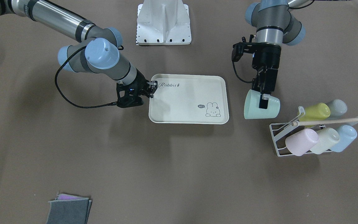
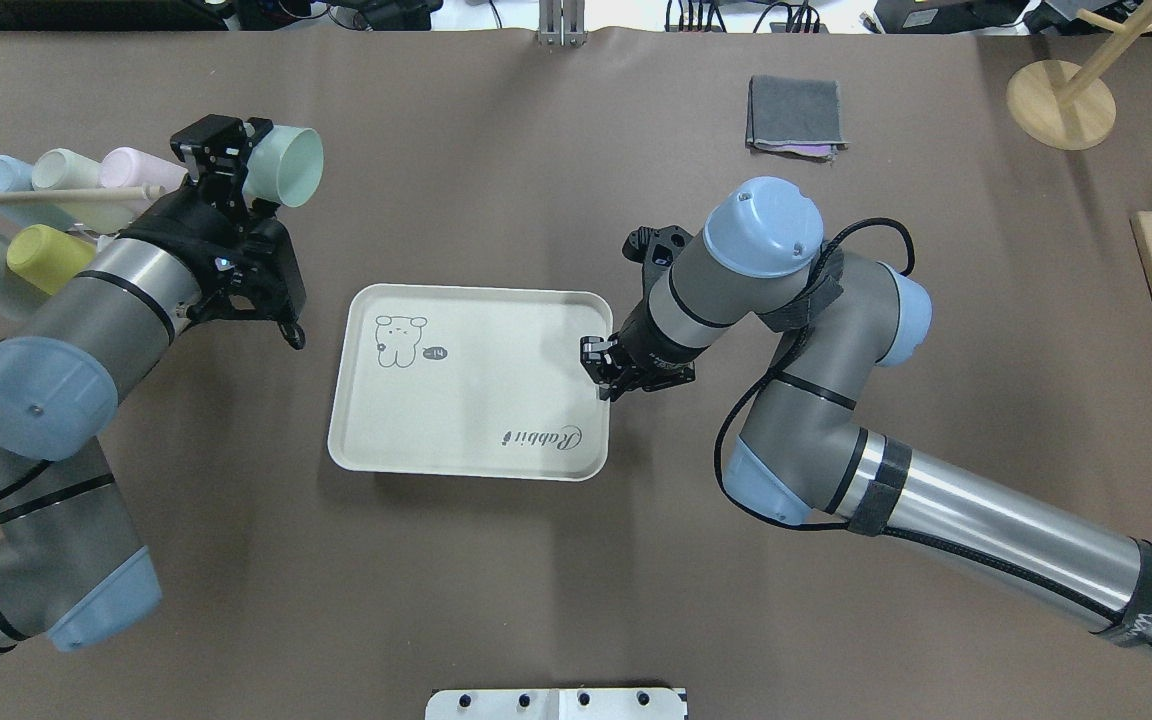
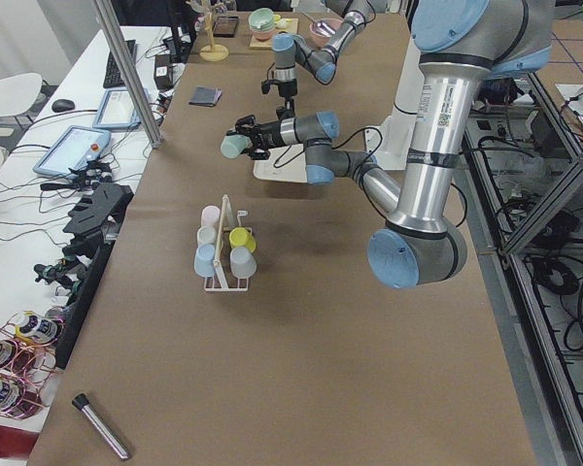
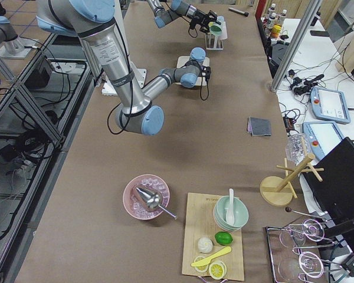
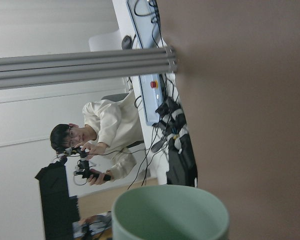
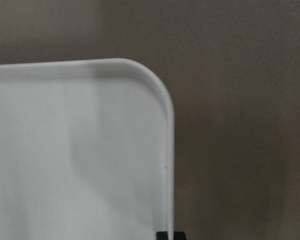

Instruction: Pick up and place green cup on tray

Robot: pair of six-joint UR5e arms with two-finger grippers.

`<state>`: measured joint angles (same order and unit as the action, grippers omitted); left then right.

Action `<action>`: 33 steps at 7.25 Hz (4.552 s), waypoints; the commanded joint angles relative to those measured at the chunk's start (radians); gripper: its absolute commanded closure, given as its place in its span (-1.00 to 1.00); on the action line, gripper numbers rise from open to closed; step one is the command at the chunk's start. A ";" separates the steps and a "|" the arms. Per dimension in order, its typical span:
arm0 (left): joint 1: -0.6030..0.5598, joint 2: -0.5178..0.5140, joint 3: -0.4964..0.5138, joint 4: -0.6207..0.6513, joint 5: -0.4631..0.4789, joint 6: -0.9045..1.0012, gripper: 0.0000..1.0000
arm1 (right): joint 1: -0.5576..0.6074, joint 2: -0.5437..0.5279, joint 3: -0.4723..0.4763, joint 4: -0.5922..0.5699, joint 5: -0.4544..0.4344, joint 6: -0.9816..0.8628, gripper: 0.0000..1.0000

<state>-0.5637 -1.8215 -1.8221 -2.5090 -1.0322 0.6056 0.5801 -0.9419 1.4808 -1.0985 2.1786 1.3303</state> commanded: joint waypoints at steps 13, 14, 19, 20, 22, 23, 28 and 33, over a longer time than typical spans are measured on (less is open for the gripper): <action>0.120 -0.248 0.543 -0.752 -0.507 -1.050 0.69 | 0.216 -0.104 0.013 -0.178 0.130 -0.495 -1.00; 0.117 -0.251 0.555 -0.749 -0.484 -1.069 0.69 | 0.256 -0.106 0.036 -0.286 0.147 -0.585 -1.00; 0.133 -0.298 0.646 -0.754 -0.430 -1.081 0.69 | 0.436 -0.389 0.171 -0.350 0.164 -0.724 -1.00; 0.136 -0.298 0.646 -0.754 -0.431 -1.083 0.69 | 0.463 -0.479 0.231 -0.350 0.167 -0.782 -1.00; 0.159 -0.300 0.646 -0.757 -0.434 -1.081 0.67 | 0.533 -0.561 0.283 -0.351 0.167 -0.841 -1.00; 0.171 -0.300 0.646 -0.757 -0.434 -1.081 0.62 | 0.587 -0.616 0.302 -0.351 0.168 -0.912 -1.00; 0.171 -0.301 0.638 -0.755 -0.434 -1.081 -0.42 | 0.878 -0.679 0.286 -0.625 0.187 -1.380 -1.00; 0.171 -0.298 0.633 -0.754 -0.430 -1.077 -0.94 | 0.926 -0.732 0.240 -0.616 0.170 -1.405 -1.00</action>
<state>-0.3927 -2.1201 -1.1872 -3.2630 -1.4621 -0.4723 1.5052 -1.6681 1.7256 -1.7158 2.3552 -0.0754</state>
